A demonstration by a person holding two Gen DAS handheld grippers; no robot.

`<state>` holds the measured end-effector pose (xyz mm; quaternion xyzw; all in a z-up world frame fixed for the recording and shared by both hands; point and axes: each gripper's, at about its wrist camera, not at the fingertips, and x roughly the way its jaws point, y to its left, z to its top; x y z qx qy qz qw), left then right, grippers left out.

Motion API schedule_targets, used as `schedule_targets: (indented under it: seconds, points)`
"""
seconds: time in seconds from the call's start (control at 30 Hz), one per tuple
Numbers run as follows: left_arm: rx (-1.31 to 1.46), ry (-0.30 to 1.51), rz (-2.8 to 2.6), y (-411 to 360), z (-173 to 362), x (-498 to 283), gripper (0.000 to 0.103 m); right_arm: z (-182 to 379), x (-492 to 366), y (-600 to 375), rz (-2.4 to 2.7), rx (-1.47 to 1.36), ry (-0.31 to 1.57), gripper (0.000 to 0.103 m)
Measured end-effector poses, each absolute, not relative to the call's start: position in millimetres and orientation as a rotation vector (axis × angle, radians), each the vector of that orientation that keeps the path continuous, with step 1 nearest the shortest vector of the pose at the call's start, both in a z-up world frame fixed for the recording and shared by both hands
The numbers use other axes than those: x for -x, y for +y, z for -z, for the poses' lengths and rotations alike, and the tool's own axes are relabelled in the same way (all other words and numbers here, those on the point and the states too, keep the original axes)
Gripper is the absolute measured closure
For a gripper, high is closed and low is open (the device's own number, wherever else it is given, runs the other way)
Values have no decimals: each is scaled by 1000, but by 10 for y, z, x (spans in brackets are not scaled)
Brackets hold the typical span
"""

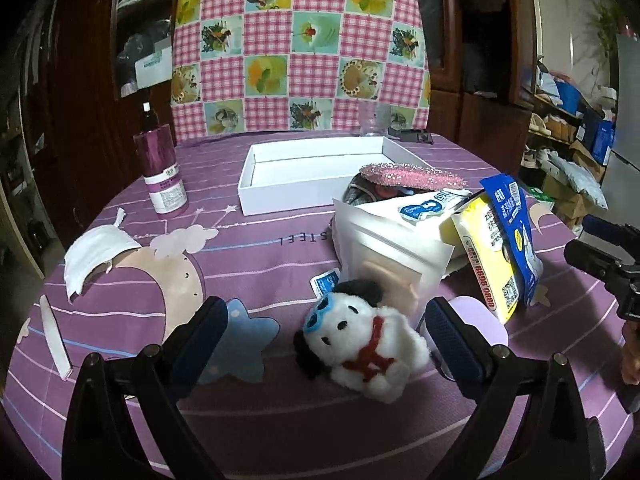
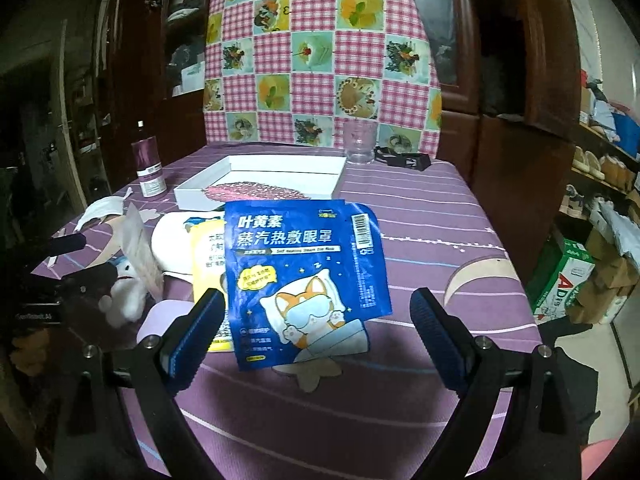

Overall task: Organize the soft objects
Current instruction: 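Move the right gripper toward the blue eye mask packet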

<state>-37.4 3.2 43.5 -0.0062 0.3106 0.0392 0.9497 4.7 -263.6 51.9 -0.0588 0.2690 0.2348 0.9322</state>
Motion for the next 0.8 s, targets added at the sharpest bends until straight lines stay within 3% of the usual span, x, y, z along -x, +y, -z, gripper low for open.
schedule_targets:
  seconds: [0.2,0.57,0.8]
  points:
    - [49,575,-141,136,-513,406,3,-724,-37,-2710,-411,122,535,10]
    - [169,512,-146,176,-1471,349,0,-1671,-137,-2571,-285,30,471,9]
    - [195,546,-152,140,-1101,-33,0,-1569,-339,-2275,-424,-37,467,9]
